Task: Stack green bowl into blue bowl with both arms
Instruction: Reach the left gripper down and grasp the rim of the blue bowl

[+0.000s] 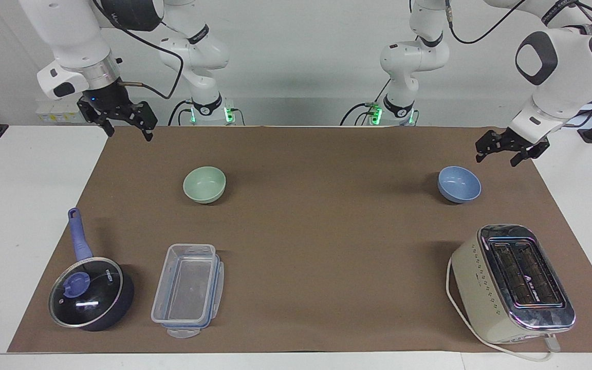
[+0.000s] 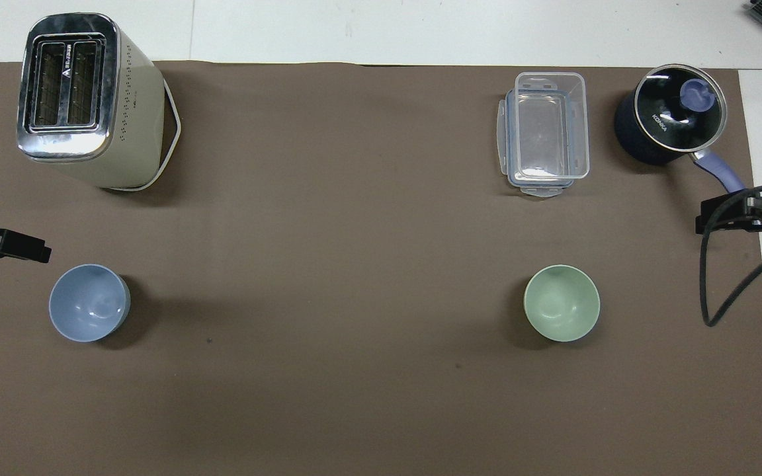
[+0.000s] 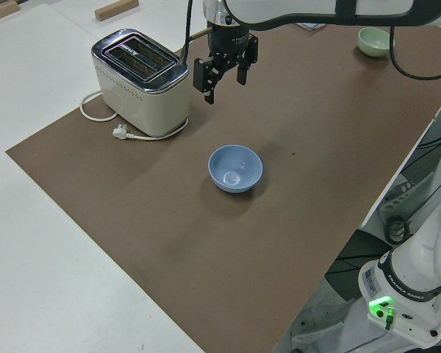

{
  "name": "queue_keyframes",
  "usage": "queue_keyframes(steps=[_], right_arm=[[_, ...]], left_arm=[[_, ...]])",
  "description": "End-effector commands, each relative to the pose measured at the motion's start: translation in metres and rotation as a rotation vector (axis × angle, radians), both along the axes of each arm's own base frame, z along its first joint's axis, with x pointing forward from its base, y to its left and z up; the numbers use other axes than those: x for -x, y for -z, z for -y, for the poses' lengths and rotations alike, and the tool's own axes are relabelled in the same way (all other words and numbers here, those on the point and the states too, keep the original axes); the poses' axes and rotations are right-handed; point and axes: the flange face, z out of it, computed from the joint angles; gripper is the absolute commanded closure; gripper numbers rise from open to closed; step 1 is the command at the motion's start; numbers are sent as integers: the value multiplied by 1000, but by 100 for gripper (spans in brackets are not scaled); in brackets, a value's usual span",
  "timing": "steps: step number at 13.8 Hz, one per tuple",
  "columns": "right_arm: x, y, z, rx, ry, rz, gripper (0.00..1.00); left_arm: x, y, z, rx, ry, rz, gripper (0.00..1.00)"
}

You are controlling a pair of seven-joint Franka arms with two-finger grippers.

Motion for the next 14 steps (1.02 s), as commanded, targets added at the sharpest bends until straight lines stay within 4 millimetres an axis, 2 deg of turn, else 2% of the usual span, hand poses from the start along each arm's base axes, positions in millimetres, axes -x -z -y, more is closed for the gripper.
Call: queue_keyframes(steps=[1,4,5,8,11,14], right_arm=[[4,-1,-1,4,19,17,0],[4,-1,0,4,19,17,0],[4,-1,0,4,19,17,0],[4,-1,0,4,19,17,0],[3,-1,-1,4,18,17,0],[4,-1,0,4,19,16,0]], left_arm=[[15,18,-11,-15,14,18,0],[22,44,-30,-12,21,16,0],[26,52,-42,-11,22,18,0],[35,81,-55,-7,4,11,0],[49,122,-66,11,9,17,0],[58,145,-68,26,7,19,0]])
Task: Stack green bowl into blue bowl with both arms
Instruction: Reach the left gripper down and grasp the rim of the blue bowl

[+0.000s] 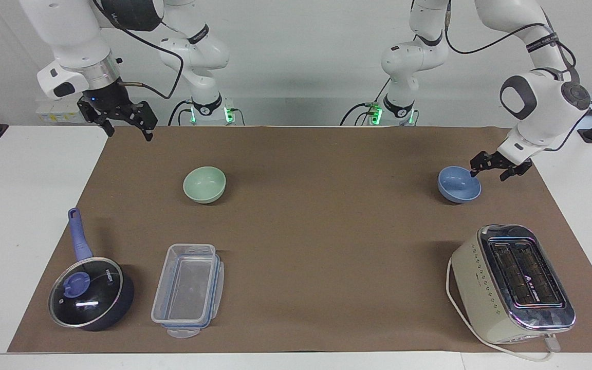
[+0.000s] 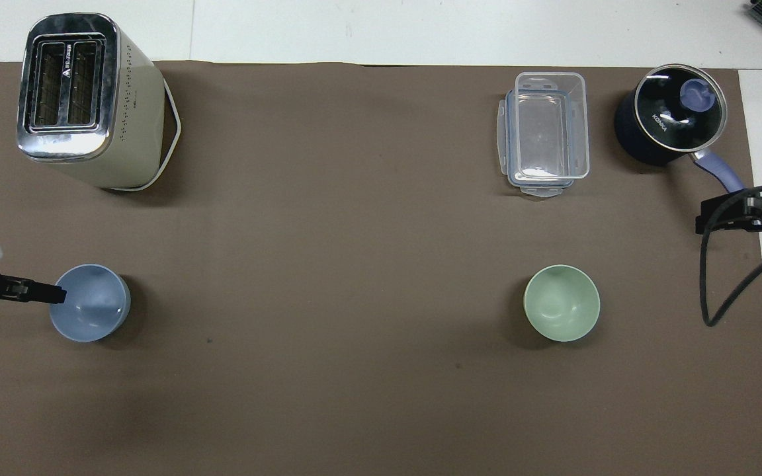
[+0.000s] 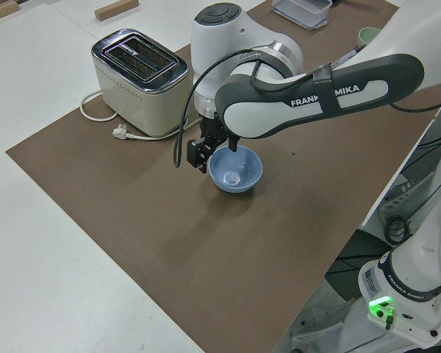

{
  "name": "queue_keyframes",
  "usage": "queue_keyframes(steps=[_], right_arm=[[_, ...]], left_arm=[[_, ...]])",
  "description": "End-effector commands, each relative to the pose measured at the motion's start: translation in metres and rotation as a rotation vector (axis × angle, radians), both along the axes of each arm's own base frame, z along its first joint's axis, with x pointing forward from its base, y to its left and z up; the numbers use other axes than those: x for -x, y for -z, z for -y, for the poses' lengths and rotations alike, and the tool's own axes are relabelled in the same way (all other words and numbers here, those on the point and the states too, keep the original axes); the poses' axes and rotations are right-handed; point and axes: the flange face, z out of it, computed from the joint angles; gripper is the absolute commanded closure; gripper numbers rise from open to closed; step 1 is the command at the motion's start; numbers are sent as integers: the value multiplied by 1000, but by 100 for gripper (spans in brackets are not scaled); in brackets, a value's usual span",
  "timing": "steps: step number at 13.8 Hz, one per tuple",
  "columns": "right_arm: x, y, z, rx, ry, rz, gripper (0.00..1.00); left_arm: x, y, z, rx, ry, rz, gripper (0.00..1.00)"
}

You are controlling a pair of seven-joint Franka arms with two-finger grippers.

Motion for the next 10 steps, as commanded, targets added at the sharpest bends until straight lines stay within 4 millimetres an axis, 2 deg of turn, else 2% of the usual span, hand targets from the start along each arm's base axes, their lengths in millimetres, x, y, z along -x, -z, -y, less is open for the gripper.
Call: queue_keyframes(steps=[1,4,7,8,9,10], right_arm=[[4,-1,0,4,19,16,0],[4,-1,0,4,19,16,0],[3,-1,0,4,19,18,0],[3,-1,0,4,18,18,0],[4,-1,0,4,19,16,0],[3,-1,0,4,19,18,0]], left_arm=[[12,13,0,10,7,20,0],[17,43,-3,14,-14,28,0],[22,59,-4,32,-32,6,0],[21,58,-3,31,-29,7,12],[23,60,-2,33,-29,3,31],[25,62,0,33,-29,-1,58]])
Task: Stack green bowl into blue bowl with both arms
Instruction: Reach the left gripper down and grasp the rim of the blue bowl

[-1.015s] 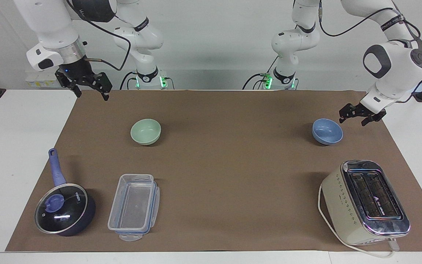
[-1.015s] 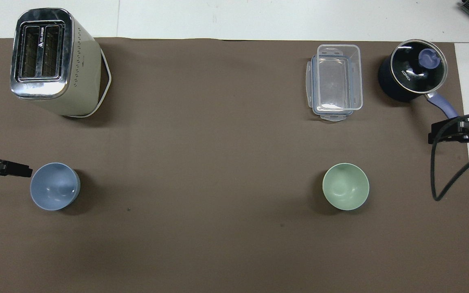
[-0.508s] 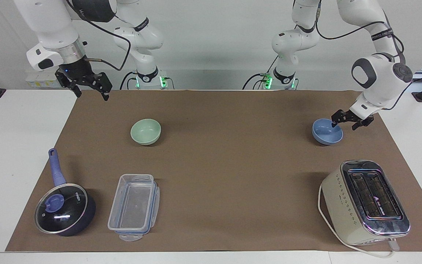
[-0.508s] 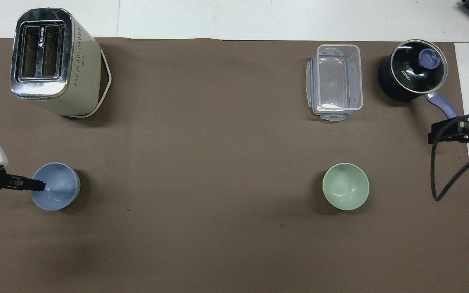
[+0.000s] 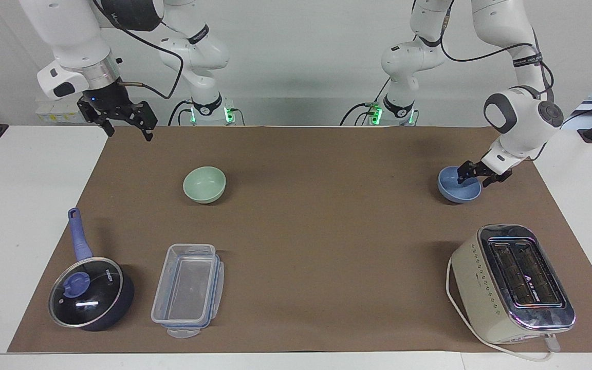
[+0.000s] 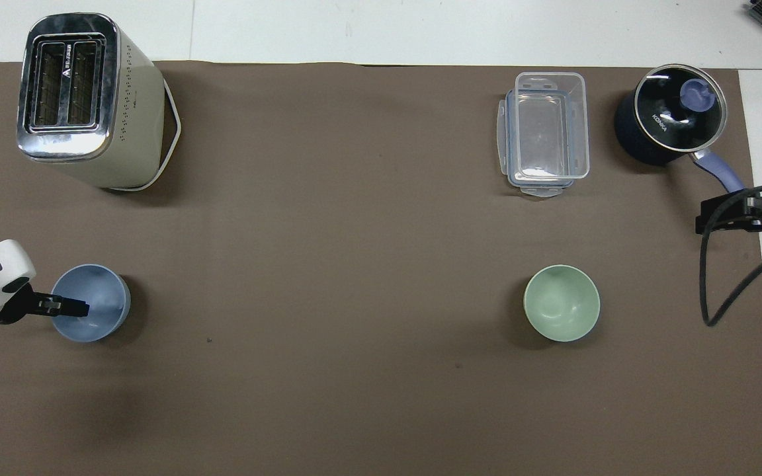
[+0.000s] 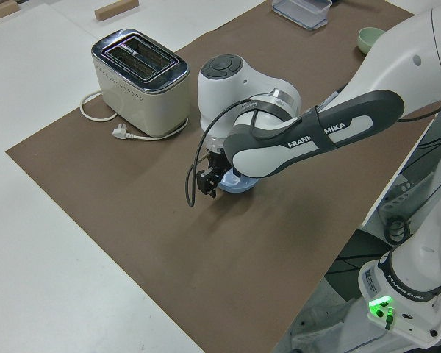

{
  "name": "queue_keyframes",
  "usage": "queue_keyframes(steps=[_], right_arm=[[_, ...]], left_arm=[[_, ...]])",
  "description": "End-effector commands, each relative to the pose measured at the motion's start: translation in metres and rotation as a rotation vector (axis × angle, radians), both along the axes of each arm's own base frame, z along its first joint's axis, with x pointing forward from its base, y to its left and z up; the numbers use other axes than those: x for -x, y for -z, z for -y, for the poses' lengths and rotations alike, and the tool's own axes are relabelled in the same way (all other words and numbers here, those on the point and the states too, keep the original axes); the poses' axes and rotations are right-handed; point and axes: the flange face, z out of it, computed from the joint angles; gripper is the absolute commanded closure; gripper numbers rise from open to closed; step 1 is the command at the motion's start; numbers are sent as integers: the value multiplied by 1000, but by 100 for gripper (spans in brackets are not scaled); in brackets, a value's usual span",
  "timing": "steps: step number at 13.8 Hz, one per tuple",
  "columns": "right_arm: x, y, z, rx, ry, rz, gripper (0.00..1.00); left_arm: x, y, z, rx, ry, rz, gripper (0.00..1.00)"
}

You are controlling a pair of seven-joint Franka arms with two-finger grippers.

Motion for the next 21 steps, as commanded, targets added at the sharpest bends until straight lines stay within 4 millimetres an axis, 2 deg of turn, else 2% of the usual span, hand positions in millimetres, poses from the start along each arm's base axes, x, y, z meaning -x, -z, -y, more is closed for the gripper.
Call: queue_keyframes(steps=[1,2,9,12,15,17,20,21], right_arm=[[3,-1,0,4,19,18,0],[4,-1,0,4,19,16,0],[4,-1,0,4,18,15,0],[4,-1,0,4,18,18,0],[4,-1,0,4,18,16,0],[4,-1,0,4,18,18,0],[4,-1,0,4,19,18,0],[4,-1,0,4,19,18,0]], left_arm=[[8,1,1,8,-1,16,82],[9,2,1,8,-4,15,100],[7,0,-3,12,-27,4,100],[-15,-19,-9,60,-37,-49,100],[-31,-48,-12,70,-37,-64,100],[-40,-78,-10,85,-27,-84,100],[-51,-124,5,82,-45,-95,100],[-55,-138,16,78,-46,-101,100]])
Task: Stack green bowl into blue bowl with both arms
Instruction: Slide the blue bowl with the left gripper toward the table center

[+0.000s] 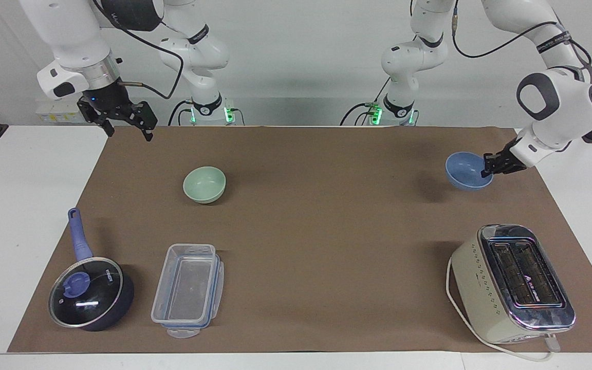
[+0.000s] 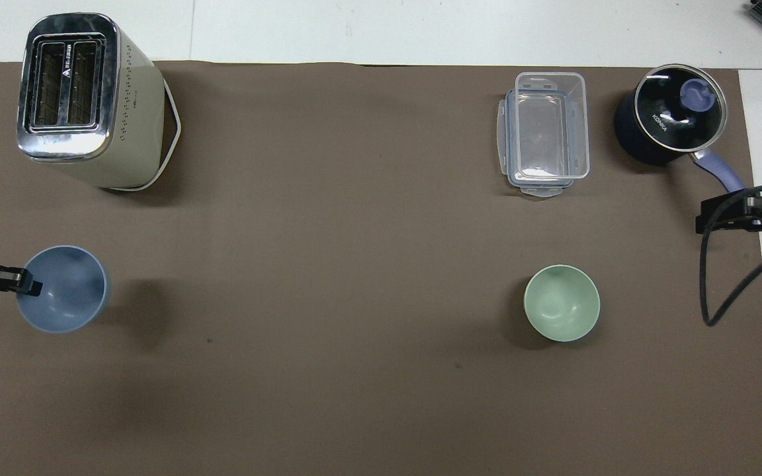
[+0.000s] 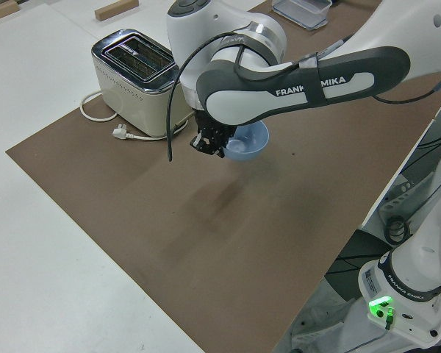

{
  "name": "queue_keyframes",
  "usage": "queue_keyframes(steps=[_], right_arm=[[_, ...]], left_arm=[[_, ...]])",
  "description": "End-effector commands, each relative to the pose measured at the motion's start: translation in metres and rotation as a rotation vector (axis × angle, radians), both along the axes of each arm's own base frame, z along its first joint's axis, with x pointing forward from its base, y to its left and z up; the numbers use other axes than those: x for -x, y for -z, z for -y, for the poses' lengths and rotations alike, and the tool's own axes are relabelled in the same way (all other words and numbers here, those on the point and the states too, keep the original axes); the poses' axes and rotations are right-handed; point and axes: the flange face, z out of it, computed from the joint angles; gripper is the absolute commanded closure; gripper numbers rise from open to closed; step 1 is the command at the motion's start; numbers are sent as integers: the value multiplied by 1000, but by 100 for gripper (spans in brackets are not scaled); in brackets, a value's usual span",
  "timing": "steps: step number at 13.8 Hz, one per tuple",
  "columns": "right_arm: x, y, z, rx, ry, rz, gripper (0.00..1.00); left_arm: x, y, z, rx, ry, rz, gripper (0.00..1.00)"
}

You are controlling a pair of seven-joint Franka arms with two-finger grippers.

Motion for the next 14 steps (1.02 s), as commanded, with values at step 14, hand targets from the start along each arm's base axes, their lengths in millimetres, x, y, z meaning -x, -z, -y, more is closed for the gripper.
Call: queue_keyframes(steps=[14], right_arm=[[4,-1,0,4,15,17,0]], left_arm=[[2,-19,227,-79,-66,-3,100]])
